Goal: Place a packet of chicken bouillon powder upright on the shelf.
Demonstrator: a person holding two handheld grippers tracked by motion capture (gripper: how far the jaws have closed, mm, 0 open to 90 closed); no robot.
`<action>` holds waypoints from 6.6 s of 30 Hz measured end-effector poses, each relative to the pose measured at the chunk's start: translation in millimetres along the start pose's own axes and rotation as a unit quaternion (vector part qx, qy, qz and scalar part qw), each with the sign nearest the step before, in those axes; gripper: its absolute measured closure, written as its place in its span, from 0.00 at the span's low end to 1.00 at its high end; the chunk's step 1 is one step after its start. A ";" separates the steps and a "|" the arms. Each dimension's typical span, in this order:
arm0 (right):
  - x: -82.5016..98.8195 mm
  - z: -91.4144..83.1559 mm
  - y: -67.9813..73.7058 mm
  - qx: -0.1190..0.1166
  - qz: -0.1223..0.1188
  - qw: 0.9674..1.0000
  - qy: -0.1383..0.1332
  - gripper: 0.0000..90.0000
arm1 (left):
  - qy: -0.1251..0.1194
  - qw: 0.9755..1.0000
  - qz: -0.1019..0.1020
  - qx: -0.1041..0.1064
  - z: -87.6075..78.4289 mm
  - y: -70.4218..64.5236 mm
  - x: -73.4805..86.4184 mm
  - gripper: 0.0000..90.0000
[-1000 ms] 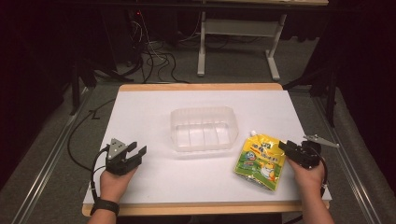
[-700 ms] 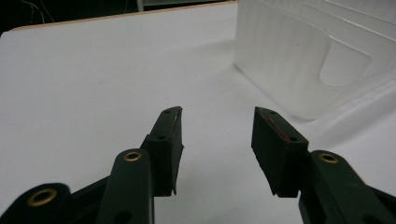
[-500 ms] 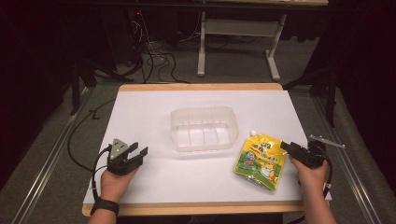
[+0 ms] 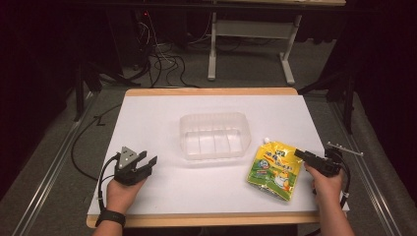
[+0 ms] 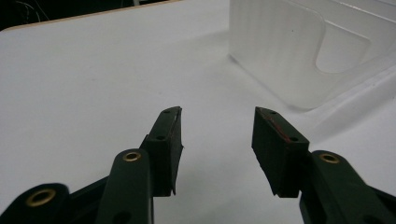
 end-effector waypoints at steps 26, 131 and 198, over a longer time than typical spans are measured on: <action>7.6 1.9 5.8 -0.062 0.039 0.997 0.029 0.68 | 0.020 1.000 0.015 0.005 7.3 -5.5 5.6 0.58; -0.2 -75.2 102.0 0.006 -0.222 0.966 -0.133 0.88 | -0.007 0.999 0.035 0.027 9.2 -17.2 -13.3 0.58; -42.2 8.4 282.9 -0.106 -0.178 0.960 -0.189 1.00 | -0.021 0.999 0.015 0.036 2.0 -12.7 -15.1 0.59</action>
Point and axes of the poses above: each handheld gripper's, and its own axes: z roughly forward along the jaws, x roughly out of its underside, y roughly to its left, the point moved 10 cm from there along z, roughly forward along the jaws, and after that the axes turned 5 degrees about z, right-handed, at the moved point
